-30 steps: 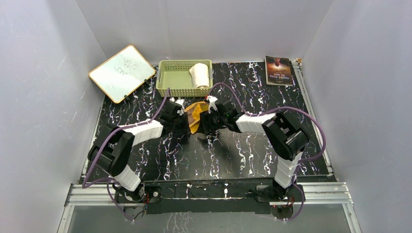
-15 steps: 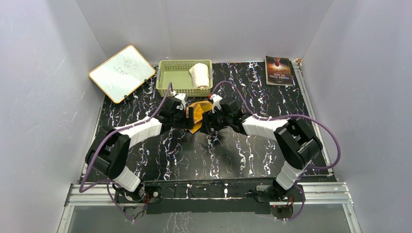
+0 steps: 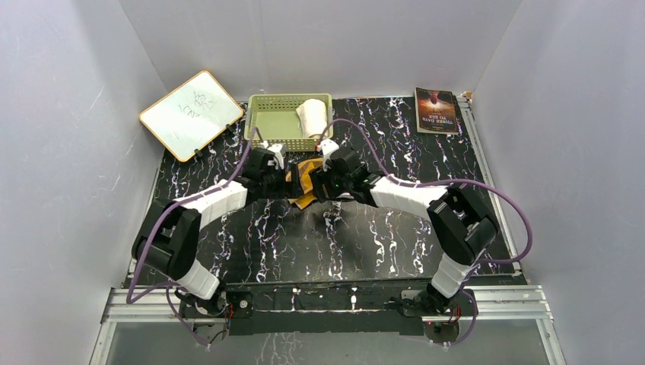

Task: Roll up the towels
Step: Flatten out the towel at the center of the board.

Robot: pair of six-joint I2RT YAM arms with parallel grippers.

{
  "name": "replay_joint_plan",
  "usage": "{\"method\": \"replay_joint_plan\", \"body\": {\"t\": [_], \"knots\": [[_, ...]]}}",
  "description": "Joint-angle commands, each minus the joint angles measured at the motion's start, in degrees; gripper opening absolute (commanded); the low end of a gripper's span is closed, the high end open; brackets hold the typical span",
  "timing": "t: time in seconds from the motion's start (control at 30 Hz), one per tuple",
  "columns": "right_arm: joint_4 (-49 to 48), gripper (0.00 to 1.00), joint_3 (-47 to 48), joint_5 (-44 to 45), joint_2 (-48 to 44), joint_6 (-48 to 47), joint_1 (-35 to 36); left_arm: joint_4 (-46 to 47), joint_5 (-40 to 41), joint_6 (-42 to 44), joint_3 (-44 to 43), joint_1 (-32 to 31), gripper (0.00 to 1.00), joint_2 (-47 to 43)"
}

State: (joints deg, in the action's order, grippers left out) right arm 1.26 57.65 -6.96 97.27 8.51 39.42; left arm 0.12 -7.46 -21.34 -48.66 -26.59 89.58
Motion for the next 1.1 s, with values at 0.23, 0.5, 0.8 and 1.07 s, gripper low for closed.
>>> {"method": "replay_joint_plan", "body": {"t": [0.23,0.5,0.8,1.07], "knots": [[5.8,0.61,13.6,25.3,10.4,-16.5,7.3,-3.8,-15.2,-7.1,-2.2,12.5,0.85,-9.2],[6.1,0.59,15.9,30.1,12.3,-19.5,9.7,-3.9,-17.7,-7.7,0.2,14.8,0.85,-10.9],[4.6,0.61,13.4,30.9,11.4,-20.6,10.8,-4.8,-19.2,-7.0,0.4,15.9,0.86,-13.0],[3.5,0.6,14.4,31.8,11.8,-21.4,12.1,-6.5,-19.2,-6.4,0.0,16.0,0.86,-13.9]]}}
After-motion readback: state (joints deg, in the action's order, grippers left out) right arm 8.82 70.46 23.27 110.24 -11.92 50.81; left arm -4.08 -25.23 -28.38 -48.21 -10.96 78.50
